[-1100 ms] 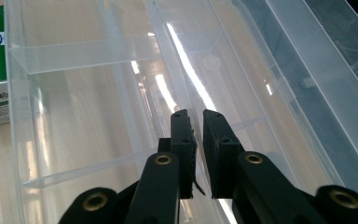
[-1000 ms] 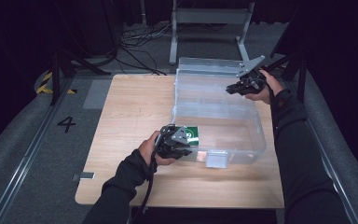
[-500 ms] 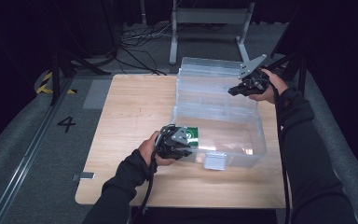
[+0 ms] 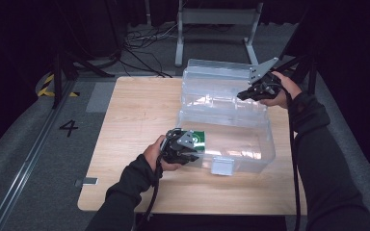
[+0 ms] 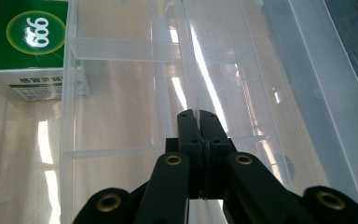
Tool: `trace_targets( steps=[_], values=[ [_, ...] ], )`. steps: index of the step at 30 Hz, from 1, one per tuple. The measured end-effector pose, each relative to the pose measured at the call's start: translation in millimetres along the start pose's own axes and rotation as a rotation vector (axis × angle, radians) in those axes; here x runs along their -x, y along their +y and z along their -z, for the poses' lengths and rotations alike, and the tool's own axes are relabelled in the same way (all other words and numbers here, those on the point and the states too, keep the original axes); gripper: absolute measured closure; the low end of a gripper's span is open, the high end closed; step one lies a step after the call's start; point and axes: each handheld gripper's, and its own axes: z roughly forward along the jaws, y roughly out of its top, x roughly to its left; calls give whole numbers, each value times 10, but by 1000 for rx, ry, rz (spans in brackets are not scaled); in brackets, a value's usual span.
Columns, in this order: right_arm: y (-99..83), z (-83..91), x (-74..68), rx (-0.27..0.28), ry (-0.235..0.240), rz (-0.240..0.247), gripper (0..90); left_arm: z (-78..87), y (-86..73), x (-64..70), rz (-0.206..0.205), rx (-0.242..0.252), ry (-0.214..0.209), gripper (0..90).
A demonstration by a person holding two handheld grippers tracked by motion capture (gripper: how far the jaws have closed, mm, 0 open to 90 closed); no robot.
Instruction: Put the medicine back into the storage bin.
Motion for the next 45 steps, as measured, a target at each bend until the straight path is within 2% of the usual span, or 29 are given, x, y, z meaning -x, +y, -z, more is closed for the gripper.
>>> trace_targets(
  steps=[17, 26, 28, 33, 45],
  values=[
    [33, 110, -148, 3, -5, 25, 899, -21, -4, -6, 8, 1, -11, 759],
    [32, 170, -231, -3, -9, 18, 900, -21, -5, 0, 11, 0, -13, 754],
    [36, 174, -241, 6, -8, 36, 900, -22, -5, -1, 9, 0, -16, 754],
    [47, 199, -288, 9, -6, 46, 900, -22, -4, 0, 9, -1, -15, 753],
    [28, 272, -453, 26, -11, 51, 900, -20, -5, -2, 7, -2, -23, 749]
  ],
)
